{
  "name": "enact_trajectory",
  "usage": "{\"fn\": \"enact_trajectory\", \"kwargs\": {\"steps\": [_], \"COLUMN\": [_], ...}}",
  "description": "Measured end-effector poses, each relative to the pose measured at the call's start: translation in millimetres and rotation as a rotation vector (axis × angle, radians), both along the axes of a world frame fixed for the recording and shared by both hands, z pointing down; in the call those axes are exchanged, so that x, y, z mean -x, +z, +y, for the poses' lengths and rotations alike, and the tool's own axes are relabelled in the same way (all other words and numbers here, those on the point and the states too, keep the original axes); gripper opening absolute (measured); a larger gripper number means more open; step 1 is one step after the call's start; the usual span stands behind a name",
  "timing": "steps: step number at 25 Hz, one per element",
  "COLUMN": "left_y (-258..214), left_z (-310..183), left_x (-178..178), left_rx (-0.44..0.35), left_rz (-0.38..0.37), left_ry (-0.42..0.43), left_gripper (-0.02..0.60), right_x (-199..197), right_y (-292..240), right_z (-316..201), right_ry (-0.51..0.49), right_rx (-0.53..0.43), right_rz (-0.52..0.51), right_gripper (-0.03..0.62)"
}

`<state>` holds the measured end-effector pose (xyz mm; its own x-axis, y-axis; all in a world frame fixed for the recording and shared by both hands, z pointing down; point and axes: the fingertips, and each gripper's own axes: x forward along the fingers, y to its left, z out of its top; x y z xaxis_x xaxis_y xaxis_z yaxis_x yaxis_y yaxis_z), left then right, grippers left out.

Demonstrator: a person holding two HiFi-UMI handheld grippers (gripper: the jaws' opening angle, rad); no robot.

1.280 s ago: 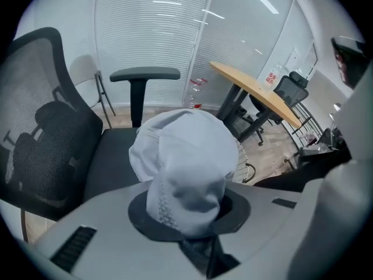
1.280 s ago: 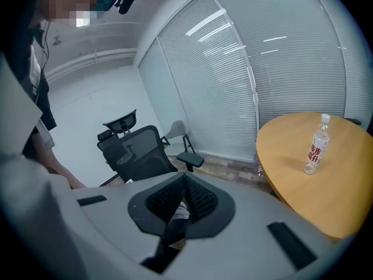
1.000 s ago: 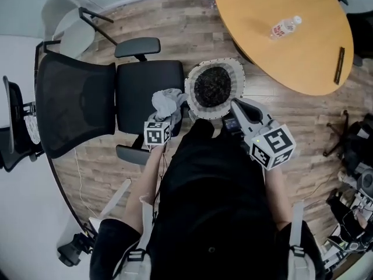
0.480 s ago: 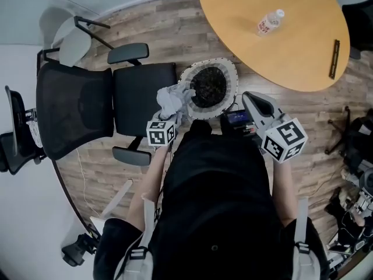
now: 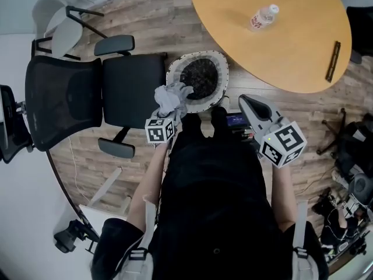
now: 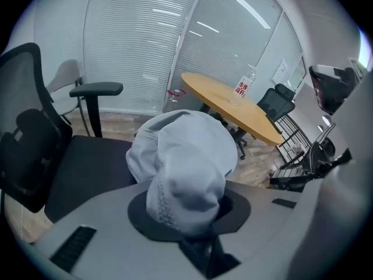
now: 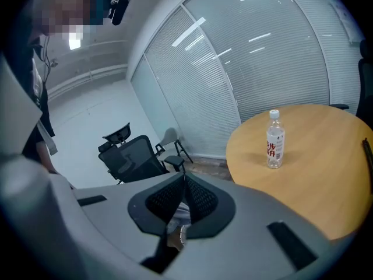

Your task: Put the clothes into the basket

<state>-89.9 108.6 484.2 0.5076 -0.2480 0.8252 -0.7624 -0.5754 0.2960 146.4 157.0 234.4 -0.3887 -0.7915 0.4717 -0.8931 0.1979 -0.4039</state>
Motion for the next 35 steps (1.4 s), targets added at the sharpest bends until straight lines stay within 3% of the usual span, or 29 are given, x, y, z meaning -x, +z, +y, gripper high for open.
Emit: {"fn": "enact_trajectory", "kwargs": {"steps": [9,19,29,35], "left_y": [47,123,232,305], "left_z": [27,25,17,1], "left_x": [-32,-63,-65,-69], "left_rx": [0.080,0.137,0.216,0.237], "left_rz": [-0.046,-0.054,-0.042,-0.050], "left_ry": [-0.021,-0.084,-0.224,-0.209], "left_gripper": [0.098,0.098,0.098,0.098], "right_x": [-19,3,22,33], "right_y": [50,118,211,271], "right_z": [11,28,25,19], "right_ry": [-0.094,-0.250,-0.276,-0.261], "right_rx": [0.107,0.231,0.338,0.394], "right_rz": [-0.034,-0.072,-0.108,-0.116], "right_gripper": [0.017,0.017,0.017,0.017]}}
